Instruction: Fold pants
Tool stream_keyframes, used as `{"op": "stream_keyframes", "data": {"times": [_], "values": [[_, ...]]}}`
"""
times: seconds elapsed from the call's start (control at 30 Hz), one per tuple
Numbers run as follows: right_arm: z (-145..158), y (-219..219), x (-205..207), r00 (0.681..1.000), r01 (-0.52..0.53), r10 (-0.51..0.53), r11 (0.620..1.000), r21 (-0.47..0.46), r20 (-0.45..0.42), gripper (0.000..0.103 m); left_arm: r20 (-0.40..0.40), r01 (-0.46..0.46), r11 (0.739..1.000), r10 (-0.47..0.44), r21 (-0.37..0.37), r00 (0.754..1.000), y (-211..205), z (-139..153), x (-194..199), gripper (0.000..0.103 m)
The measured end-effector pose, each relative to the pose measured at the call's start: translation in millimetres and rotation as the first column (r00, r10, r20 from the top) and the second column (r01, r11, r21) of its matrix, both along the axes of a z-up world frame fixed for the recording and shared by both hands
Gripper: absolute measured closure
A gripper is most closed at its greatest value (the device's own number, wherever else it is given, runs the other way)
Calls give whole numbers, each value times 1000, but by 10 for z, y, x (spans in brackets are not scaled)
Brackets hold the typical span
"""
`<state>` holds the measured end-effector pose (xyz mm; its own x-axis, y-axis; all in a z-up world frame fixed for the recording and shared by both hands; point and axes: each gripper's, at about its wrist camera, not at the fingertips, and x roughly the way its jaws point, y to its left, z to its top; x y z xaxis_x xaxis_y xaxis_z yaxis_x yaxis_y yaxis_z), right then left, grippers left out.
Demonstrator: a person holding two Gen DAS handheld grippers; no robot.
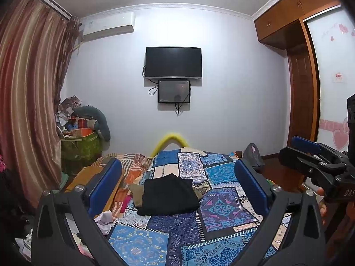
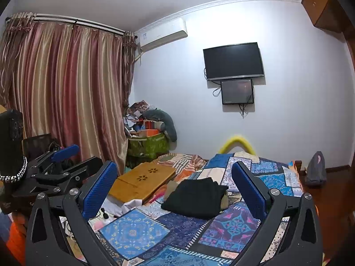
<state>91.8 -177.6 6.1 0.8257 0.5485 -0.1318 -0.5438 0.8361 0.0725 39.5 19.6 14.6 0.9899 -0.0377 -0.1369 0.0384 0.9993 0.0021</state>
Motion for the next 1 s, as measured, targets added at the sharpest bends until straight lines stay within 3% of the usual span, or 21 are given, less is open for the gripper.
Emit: {"op": "stream_keyframes", "data": {"times": [1.0], "values": [[20,-19,-45,1000,9,-9,1000,-17,6,0,-10,42,999,-42,-31,999,-88,25,39,0]]}}
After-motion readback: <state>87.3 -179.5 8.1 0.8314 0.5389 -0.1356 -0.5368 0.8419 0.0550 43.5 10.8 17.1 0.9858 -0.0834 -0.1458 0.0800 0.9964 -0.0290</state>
